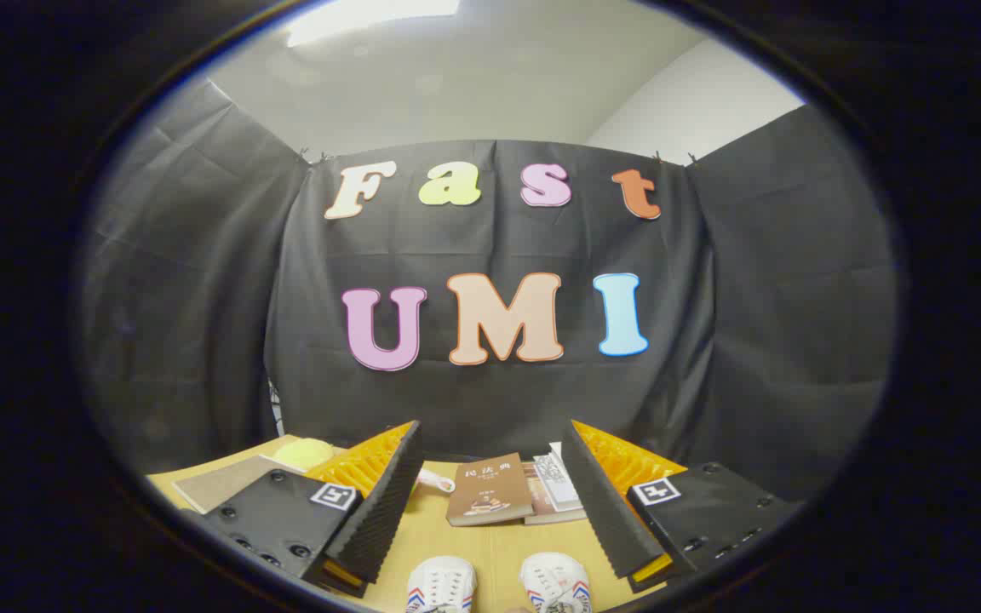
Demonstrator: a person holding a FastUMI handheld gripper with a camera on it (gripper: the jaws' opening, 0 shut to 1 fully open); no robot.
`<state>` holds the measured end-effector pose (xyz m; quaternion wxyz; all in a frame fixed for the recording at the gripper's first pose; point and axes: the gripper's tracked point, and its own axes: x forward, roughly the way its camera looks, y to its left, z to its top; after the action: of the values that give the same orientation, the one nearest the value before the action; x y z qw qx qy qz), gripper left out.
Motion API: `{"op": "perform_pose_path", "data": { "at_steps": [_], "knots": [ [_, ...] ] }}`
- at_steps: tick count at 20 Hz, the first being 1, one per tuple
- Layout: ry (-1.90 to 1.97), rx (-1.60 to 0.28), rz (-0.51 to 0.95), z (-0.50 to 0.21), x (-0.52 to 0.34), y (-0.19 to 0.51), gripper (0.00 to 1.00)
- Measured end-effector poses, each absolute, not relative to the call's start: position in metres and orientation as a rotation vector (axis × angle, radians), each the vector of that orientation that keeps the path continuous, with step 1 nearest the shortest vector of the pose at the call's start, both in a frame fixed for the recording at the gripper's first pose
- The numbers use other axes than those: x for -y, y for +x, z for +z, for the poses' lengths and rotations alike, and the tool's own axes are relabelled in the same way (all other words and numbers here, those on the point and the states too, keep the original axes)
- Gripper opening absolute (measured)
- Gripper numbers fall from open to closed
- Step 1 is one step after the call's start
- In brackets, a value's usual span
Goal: Open the storage box then place both shoes into the box .Put the left shoe in first, then the right shoe, with the right side of both shoes facing outward in a uniform manner.
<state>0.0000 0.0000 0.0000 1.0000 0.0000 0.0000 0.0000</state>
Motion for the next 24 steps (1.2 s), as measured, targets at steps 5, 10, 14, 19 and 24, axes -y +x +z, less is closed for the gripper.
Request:
{"op": "perform_pose_path", "data": {
  "at_steps": [5,10,14,19,24],
  "knots": [
    [0.004,-0.006,0.003,-0.002,-0.001,0.005,1.0],
    [0.016,-0.008,0.005,-0.002,0.001,0.007,1.0],
    [0.024,-0.008,0.013,-0.003,0.001,0.007,1.0],
    [0.07,-0.013,0.055,-0.007,-0.008,0.006,1.0],
    [0.196,-0.097,0.188,-0.034,-0.036,0.005,1.0]
  ]
}}
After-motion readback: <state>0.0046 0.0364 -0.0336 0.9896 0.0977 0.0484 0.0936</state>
